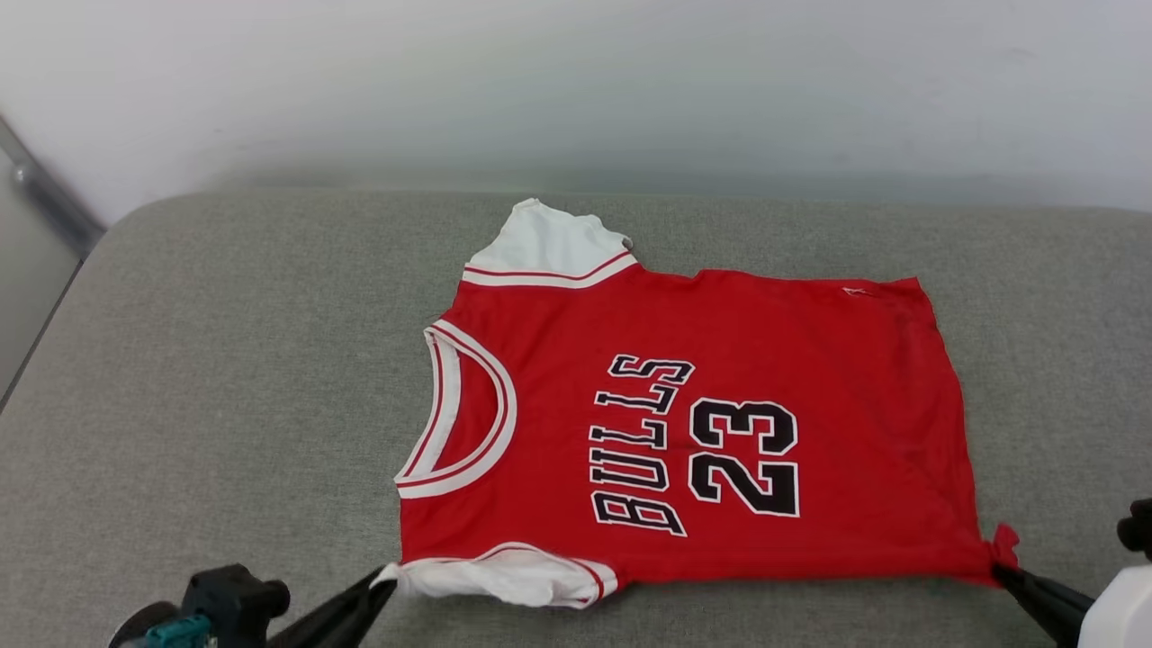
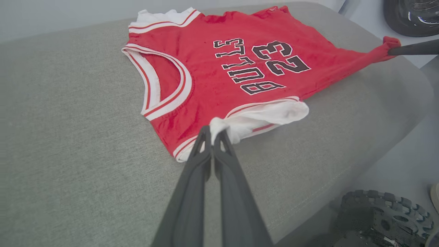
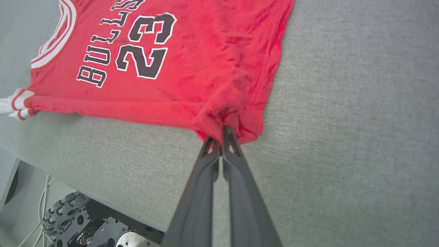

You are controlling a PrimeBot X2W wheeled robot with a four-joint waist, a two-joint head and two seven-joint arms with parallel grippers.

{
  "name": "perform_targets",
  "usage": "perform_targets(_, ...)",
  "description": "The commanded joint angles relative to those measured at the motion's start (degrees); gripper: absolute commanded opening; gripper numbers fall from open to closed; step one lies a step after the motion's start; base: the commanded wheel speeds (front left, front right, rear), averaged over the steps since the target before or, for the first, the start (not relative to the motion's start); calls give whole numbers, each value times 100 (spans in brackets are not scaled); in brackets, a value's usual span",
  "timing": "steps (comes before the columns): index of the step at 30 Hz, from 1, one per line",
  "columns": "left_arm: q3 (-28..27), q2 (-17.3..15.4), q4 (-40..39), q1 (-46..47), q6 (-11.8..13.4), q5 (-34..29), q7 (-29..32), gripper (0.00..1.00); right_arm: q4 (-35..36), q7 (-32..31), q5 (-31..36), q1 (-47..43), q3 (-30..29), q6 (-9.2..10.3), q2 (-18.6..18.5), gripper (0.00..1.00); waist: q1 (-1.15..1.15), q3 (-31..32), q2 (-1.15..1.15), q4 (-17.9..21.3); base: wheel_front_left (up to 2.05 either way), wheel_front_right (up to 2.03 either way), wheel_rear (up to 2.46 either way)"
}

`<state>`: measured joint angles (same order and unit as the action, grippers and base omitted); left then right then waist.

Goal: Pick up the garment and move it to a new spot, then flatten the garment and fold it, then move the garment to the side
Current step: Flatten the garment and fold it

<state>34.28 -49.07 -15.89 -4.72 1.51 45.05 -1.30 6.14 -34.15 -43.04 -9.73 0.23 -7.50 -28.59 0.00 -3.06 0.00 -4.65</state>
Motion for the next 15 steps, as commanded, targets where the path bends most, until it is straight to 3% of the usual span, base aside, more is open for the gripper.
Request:
perform_targets(1, -63, 45, 36, 198, -46, -49, -70, 0, 66, -46, -36, 167, -44, 2, -13, 0, 0, -126, 0, 13, 0, 0, 0)
perform_targets(15, -197, 520, 856, 1869, -411, -264, 49, 0, -91, -447, 289, 1361, 159, 2, -72, 0, 0, -958, 0, 98, 0, 0, 0)
